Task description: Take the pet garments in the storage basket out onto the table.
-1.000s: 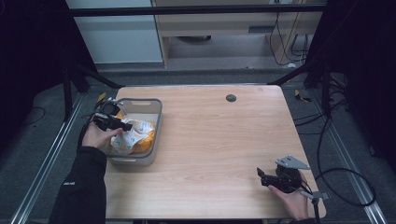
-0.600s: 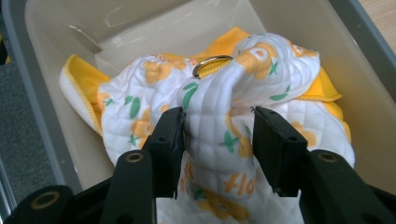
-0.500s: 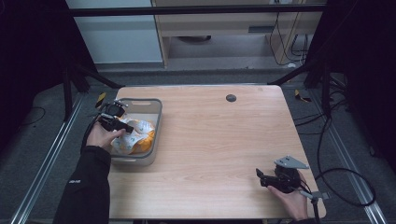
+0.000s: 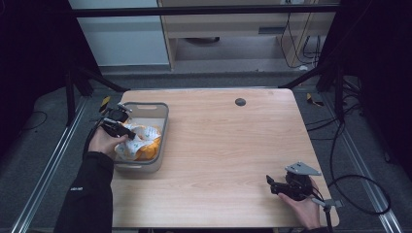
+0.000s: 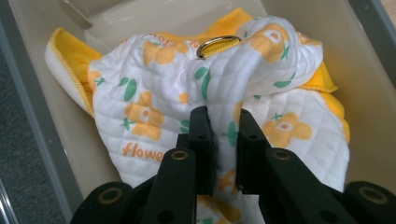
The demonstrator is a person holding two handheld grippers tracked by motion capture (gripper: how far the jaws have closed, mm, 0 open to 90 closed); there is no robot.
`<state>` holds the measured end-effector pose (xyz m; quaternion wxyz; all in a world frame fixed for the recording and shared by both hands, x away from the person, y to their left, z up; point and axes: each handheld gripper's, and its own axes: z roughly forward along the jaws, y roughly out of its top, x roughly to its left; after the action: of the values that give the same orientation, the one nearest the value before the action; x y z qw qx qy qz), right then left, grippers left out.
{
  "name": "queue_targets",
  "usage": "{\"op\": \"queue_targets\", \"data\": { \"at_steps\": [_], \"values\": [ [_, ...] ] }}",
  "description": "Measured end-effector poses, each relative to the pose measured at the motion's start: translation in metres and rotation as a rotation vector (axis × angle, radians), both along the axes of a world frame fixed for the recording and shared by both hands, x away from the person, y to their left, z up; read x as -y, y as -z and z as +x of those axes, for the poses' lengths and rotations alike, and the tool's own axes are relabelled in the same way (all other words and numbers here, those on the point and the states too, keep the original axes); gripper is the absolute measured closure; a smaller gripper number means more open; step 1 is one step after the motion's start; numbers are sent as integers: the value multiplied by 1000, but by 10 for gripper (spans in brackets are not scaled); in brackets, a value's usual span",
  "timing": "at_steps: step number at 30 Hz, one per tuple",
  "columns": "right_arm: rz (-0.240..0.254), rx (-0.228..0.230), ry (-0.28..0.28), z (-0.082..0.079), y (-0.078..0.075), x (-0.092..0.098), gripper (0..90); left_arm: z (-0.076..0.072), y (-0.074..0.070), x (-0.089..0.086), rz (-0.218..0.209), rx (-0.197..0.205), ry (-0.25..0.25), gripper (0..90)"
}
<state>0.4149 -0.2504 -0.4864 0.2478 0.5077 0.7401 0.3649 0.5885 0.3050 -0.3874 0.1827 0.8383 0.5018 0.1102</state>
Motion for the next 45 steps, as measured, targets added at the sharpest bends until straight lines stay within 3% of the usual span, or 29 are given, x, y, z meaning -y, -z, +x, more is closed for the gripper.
{"op": "queue_targets", "data": {
  "at_steps": [9, 17, 30, 45],
  "values": [
    [-3, 5, 0, 0, -1, 0, 158, -11, -16, -5, -28, 40, -6, 811],
    [-4, 5, 0, 0, -1, -1, 157, -23, -43, -4, -49, 95, 3, 812],
    [-4, 6, 1, -1, -1, -1, 157, -37, -74, -1, -64, 164, 16, 813],
    [-7, 13, 3, -1, -2, -1, 156, -51, -95, -1, -58, 178, 56, 813]
  ]
}}
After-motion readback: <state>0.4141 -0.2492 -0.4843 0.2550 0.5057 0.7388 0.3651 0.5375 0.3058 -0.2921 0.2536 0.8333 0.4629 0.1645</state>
